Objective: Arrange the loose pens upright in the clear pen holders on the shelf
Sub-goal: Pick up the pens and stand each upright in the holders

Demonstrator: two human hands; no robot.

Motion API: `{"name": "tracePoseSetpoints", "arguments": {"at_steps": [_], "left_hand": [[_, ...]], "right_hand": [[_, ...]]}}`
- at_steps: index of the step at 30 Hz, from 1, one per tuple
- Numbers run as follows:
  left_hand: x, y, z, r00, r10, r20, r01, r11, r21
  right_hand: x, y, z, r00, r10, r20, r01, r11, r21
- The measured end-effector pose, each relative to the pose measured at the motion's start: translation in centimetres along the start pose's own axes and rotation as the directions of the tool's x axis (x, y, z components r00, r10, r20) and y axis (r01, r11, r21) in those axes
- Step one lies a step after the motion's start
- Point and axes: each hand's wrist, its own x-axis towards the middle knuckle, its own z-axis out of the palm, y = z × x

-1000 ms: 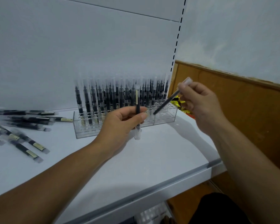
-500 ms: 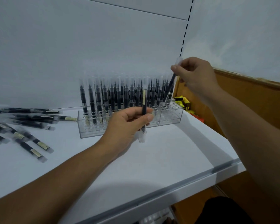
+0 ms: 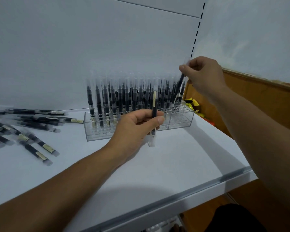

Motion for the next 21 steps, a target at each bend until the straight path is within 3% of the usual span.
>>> {"name": "tracePoseSetpoints", "arguments": {"at_steps": [11, 16, 21], "left_hand": [[-0.1, 0.1, 0.0, 1.000, 0.001, 0.006, -0.001, 1.000, 0.002], [-0.2, 0.1, -0.1, 1.000, 0.001, 0.009, -0.001, 1.000, 0.008], [-0.2, 0.1, 0.0, 1.000, -0.002, 0.007, 0.002, 1.000, 0.008]], "right_hand": [[-0.1, 0.1, -0.3, 1.000, -0.025, 0.016, 0.026, 0.998, -0.052], [-0.5, 1.3, 0.5, 0.986, 0.037, 0.164, -0.011, 0.988, -0.152], [-0.5, 1.0, 0.8, 0.979, 0.046, 0.199, -0.018, 0.990, -0.142]]}}
